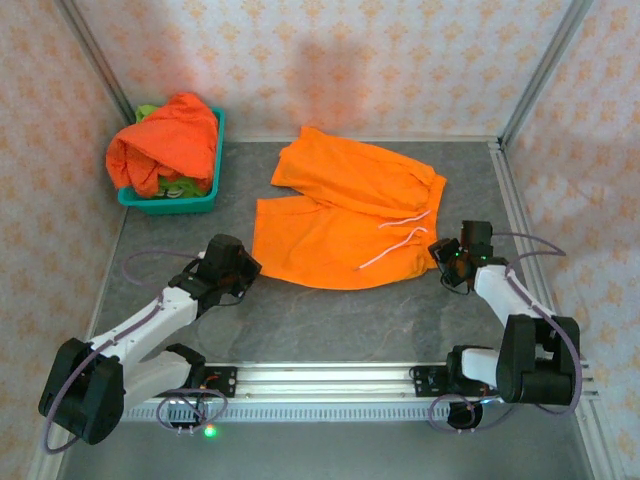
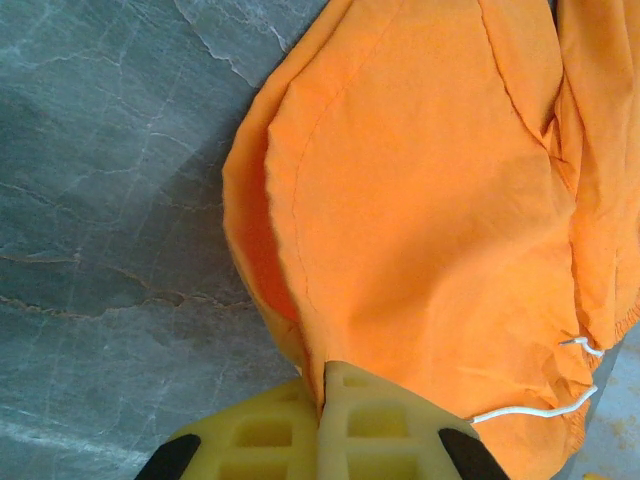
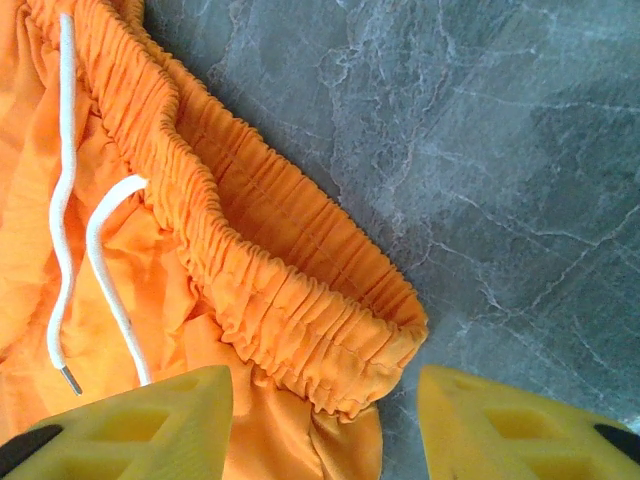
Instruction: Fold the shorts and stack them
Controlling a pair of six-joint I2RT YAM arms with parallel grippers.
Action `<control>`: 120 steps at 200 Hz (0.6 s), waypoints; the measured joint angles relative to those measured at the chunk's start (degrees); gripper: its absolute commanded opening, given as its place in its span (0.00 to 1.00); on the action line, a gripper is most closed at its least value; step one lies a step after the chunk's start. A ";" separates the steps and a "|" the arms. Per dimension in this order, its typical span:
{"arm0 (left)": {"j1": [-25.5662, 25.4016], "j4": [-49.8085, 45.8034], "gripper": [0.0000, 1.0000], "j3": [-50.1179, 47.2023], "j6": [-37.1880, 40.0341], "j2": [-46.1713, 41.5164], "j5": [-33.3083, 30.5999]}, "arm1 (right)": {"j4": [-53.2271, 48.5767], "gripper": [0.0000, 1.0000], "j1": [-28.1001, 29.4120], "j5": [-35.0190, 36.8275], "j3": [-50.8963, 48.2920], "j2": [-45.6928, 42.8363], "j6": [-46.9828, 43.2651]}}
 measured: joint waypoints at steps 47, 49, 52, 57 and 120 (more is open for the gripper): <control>0.00 0.00 0.00 -0.20 0.00 0.00 0.00 | 0.57 0.53 0.00 -0.07 0.00 2.86 0.02; 0.00 0.00 0.00 -0.22 0.00 0.00 -0.02 | 0.68 0.53 0.00 -0.07 0.00 3.06 0.02; 0.00 -0.02 0.00 -0.26 0.00 0.00 -0.02 | 0.76 0.52 0.00 -0.09 0.00 3.26 0.02; 0.00 -0.07 0.00 -0.33 0.00 0.00 -0.02 | 0.96 0.52 0.00 -0.09 0.00 3.61 0.04; 0.00 -0.17 0.00 -0.42 0.00 0.00 -0.02 | 3.48 0.48 0.00 -0.09 0.02 5.68 0.17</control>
